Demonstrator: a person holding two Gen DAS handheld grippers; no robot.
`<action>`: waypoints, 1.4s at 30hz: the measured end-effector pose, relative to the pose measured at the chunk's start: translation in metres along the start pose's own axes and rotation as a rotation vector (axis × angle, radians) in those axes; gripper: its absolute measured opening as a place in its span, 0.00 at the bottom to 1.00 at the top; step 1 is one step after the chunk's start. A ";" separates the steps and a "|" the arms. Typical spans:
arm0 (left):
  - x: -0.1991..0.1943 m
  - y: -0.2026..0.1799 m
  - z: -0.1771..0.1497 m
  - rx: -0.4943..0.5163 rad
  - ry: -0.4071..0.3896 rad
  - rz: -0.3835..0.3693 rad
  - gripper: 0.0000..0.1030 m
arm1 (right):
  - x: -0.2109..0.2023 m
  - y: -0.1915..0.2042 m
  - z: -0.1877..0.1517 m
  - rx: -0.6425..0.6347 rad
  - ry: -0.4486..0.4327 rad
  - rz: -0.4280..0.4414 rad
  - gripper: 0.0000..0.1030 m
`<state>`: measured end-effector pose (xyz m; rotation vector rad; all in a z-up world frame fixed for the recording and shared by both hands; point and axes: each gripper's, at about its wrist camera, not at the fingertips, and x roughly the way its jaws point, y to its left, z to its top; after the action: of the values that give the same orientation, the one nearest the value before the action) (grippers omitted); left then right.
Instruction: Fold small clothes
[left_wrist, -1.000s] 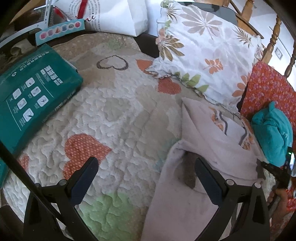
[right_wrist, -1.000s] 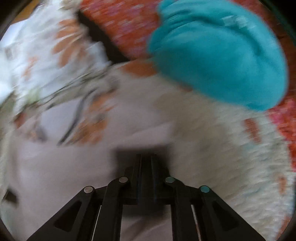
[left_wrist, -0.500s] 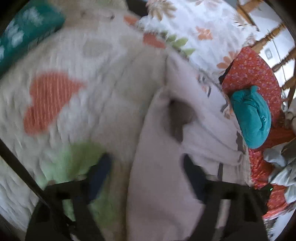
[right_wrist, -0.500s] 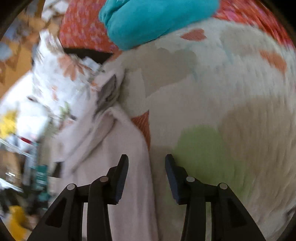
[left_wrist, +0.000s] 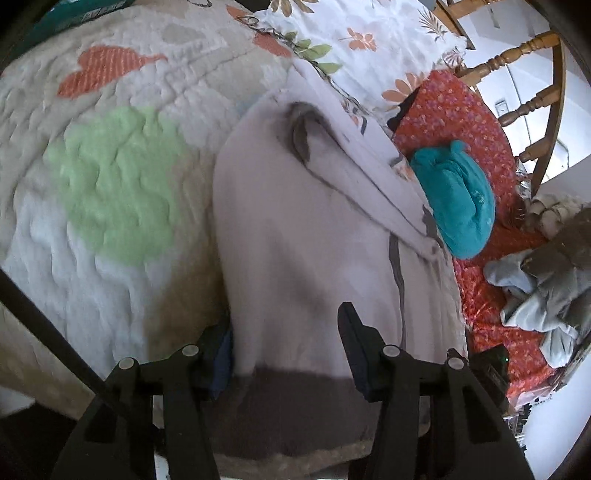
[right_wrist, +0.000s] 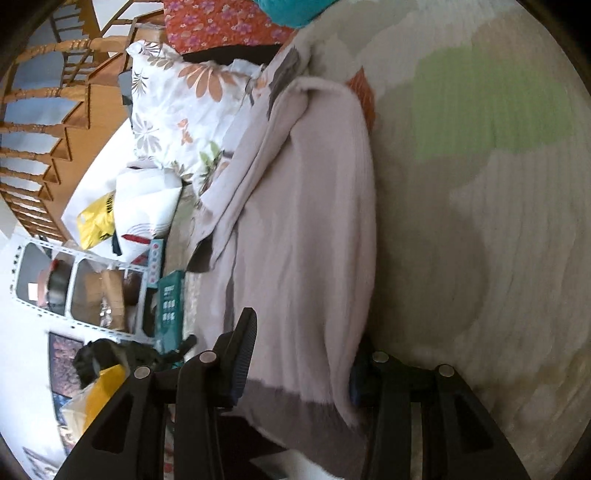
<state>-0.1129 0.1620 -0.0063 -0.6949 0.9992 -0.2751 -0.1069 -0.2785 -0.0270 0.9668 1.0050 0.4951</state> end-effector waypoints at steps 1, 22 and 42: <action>-0.001 -0.001 -0.004 0.001 -0.003 0.000 0.49 | 0.000 -0.001 -0.005 0.001 0.007 0.005 0.44; -0.009 0.002 -0.013 -0.054 -0.045 0.095 0.06 | -0.004 0.007 -0.046 -0.112 -0.016 -0.151 0.17; -0.094 -0.027 -0.073 0.058 -0.118 0.106 0.03 | -0.071 0.012 -0.094 -0.177 0.086 -0.124 0.06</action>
<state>-0.2214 0.1603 0.0489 -0.5966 0.9090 -0.1673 -0.2220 -0.2831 -0.0010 0.7263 1.0722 0.5154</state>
